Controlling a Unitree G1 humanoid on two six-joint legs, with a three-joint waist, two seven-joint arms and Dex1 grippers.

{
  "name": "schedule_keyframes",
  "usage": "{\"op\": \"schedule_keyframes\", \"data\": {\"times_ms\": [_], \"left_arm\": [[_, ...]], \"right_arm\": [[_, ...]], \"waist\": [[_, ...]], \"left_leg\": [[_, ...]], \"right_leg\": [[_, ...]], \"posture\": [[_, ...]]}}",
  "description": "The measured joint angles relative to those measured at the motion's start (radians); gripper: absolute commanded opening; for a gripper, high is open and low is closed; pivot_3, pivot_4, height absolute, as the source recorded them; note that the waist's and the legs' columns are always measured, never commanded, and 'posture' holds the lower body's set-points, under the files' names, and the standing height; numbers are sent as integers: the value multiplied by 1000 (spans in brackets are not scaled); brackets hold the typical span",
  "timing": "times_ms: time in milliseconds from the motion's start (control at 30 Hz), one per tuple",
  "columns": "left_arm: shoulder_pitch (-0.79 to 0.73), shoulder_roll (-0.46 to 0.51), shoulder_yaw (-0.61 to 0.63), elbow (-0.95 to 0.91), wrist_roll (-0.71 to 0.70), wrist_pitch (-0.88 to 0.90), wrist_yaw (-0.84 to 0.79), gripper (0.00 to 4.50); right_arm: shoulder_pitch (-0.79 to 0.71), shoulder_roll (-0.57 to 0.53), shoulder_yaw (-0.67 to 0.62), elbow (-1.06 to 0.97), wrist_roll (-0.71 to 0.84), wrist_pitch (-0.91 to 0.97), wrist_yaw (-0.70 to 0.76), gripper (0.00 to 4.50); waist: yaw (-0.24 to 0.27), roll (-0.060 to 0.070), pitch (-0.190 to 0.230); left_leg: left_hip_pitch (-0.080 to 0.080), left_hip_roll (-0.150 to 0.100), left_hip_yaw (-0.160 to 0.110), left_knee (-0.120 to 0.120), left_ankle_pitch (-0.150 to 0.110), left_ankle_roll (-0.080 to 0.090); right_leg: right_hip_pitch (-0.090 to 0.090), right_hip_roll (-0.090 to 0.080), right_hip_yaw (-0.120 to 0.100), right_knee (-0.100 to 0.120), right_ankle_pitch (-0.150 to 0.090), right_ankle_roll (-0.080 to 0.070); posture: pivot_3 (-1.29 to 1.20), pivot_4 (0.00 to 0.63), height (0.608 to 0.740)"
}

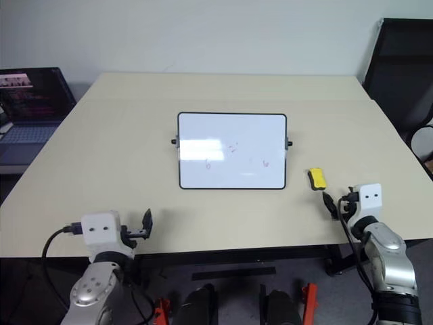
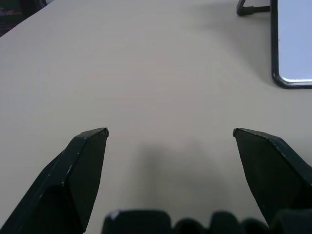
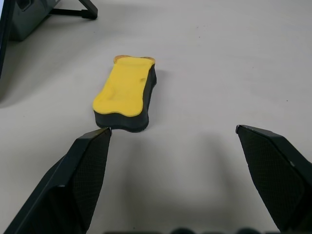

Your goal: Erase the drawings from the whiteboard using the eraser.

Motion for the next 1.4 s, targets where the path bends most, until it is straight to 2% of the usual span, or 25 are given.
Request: {"op": "schedule_keyframes", "data": {"times_ms": [167, 400, 533, 633, 767, 900, 967, 1133, 1233, 1300, 1400], "left_arm": [[-8, 6, -1, 0, -25, 29, -34, 4500], [-16, 141, 2, -10, -117, 81, -210, 4500], [-54, 358, 12, -41, -265, 164, -441, 4500], [-117, 466, 21, -40, -314, 168, -560, 4500], [-287, 601, 0, 23, -381, 170, -735, 4500], [-418, 710, -80, 106, -414, 158, -920, 4500], [-488, 735, -121, 145, -427, 155, -1004, 4500], [-737, 739, -257, 267, -431, 124, -1213, 4500], [-822, 738, -318, 372, -421, 91, -1313, 4500], [-857, 737, -341, 420, -407, 63, -1354, 4500], [-913, 719, -369, 482, -381, 29, -1393, 4500]], "right_arm": [[36, 3, 4, -49, 2, 54, 6, 4482], [73, 17, 0, -194, 42, 118, -11, 4482], [43, 21, 20, -281, 73, 235, -34, 4482], [4, 45, 44, -324, 81, 303, -67, 4482], [-70, 82, 49, -415, 120, 468, -160, 4482], [-125, 88, 23, -470, 156, 572, -221, 4482], [-143, 83, 13, -472, 155, 593, -230, 4482], [-259, 81, 39, -315, 103, 597, -272, 4482], [-322, 83, 55, -197, 70, 594, -284, 4482], [-339, 84, 66, -137, 41, 571, -287, 4482], [-377, 94, 71, -36, 10, 534, -297, 4482]], "waist": [[0, 0, 0], [0, 0, 0], [-1, 0, 0], [-1, 1, 0], [1, 1, 0], [3, 1, 0], [3, 1, 1], [-1, 1, 1], [-7, 1, 1], [-7, 1, 1], [-6, 2, 1]], "left_leg": [[0, 0, 0, -1, 2, 2], [0, 0, 0, -1, 0, 0], [0, 1, -1, -1, 0, -1], [0, 1, 0, -1, 0, -1], [-1, 1, 0, -2, 0, 0], [-3, 1, 1, -3, 3, 4], [-4, 1, 1, -3, 3, 4], [-4, 1, 1, -3, 3, 5], [-5, 1, 1, -3, 3, 5], [-5, 1, 1, -3, 3, 5], [-5, 1, 1, -4, 3, 5]], "right_leg": [[0, 0, 0, 0, 0, 0], [-1, 0, 0, 0, 0, 0], [-2, 0, -1, 1, 0, -1], [-3, -1, -1, 0, 0, -1], [-3, -1, -1, 0, 0, -1], [-3, 0, -1, -1, -1, -1], [-2, 0, -1, 0, -2, -2], [-2, 1, 0, 3, -2, -1], [-3, 2, 0, 4, -2, -1], [-3, 2, 0, 7, -2, 5], [-3, 2, 0, 7, -2, 5]], "posture": [[0, 150, 740], [0, 150, 740], [0, 150, 740], [0, 150, 740], [0, 150, 740], [0, 150, 740], [0, 150, 740], [0, 150, 740], [0, 150, 740], [0, 150, 740], [0, 150, 740]]}}
